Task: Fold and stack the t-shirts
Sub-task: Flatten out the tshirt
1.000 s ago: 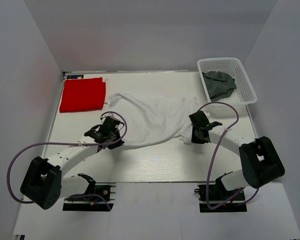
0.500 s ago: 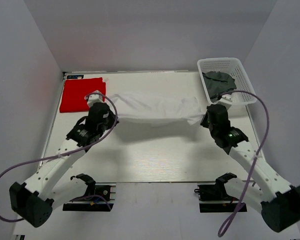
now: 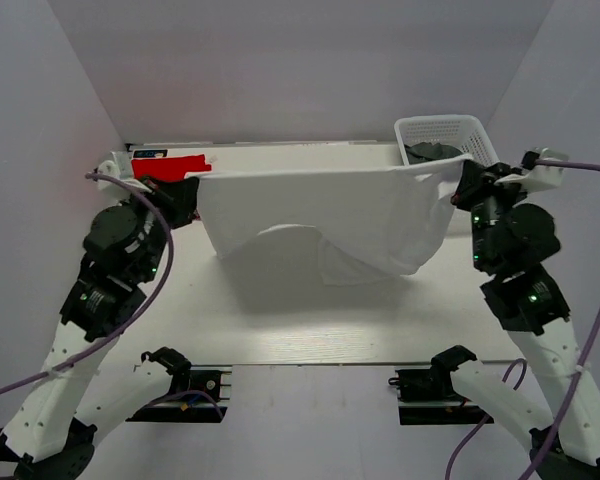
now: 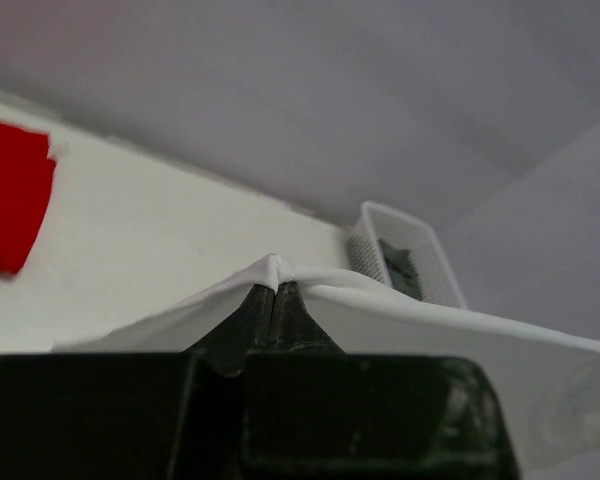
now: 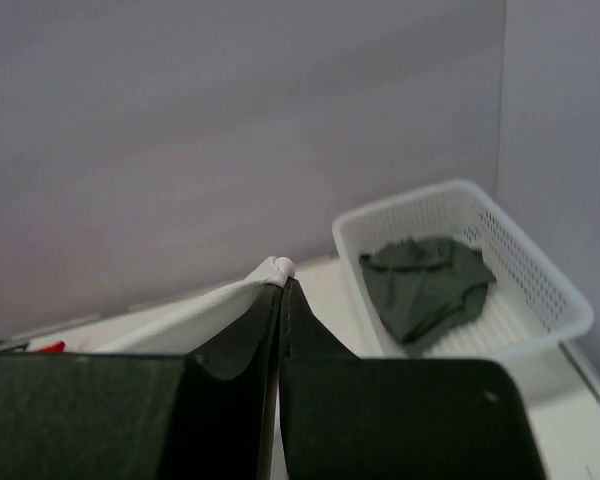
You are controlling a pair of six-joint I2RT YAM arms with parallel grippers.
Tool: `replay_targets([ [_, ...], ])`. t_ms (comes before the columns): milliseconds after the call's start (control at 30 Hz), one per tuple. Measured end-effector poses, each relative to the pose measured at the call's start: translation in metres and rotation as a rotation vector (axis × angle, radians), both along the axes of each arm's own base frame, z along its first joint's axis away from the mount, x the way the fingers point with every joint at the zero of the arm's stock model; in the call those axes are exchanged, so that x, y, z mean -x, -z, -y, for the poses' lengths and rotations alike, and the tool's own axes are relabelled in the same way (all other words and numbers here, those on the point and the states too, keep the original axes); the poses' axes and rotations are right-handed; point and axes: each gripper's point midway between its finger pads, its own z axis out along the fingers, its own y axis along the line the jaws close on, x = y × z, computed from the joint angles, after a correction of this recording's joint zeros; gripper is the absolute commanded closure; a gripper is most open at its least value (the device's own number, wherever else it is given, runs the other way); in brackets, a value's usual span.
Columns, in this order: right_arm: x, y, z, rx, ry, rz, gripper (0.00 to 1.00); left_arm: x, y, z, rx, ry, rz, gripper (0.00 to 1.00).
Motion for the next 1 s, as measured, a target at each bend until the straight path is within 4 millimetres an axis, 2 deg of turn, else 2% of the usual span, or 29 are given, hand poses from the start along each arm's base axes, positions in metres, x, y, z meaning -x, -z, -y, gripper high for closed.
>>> replay_targets([
  [100,0.023,-0.053,0.005,0.016,-0.037,0.116,1.0,0.022,-0.047,-0.001,0.019,0.068,0.127,1.0],
  [200,0.049,-0.1,0.009,0.039,-0.082,0.222,1.0,0.054,-0.091,-0.004,0.037,0.143,0.253,1.0],
  [333,0.091,-0.159,0.018,0.062,-0.124,0.371,1.0,0.1,-0.134,-0.014,0.07,0.216,0.407,1.0],
  [467,0.123,-0.195,0.024,0.097,-0.159,0.468,1.0,0.139,-0.166,-0.022,0.084,0.274,0.521,1.0],
  [600,0.135,-0.205,0.024,0.123,-0.178,0.499,1.0,0.152,-0.18,-0.023,0.084,0.302,0.564,1.0],
  [667,0.128,-0.2,0.022,0.132,-0.169,0.489,1.0,0.146,-0.179,-0.02,0.078,0.299,0.552,1.0],
  [733,0.108,-0.186,0.02,0.142,-0.138,0.451,1.0,0.128,-0.174,-0.016,0.066,0.273,0.515,1.0],
  [833,0.055,-0.151,0.008,0.171,-0.083,0.333,1.0,0.075,-0.15,-0.008,0.04,0.176,0.409,1.0],
  [900,0.009,-0.121,-0.004,0.2,-0.04,0.227,1.0,0.03,-0.118,-0.008,0.017,0.062,0.302,1.0],
  [967,-0.038,-0.081,-0.015,0.225,0.004,0.12,1.0,-0.022,-0.067,-0.008,-0.033,-0.083,0.144,1.0],
  [1000,-0.062,-0.053,-0.022,0.244,0.018,0.053,1.0,-0.045,-0.042,-0.008,-0.063,-0.146,0.072,1.0],
])
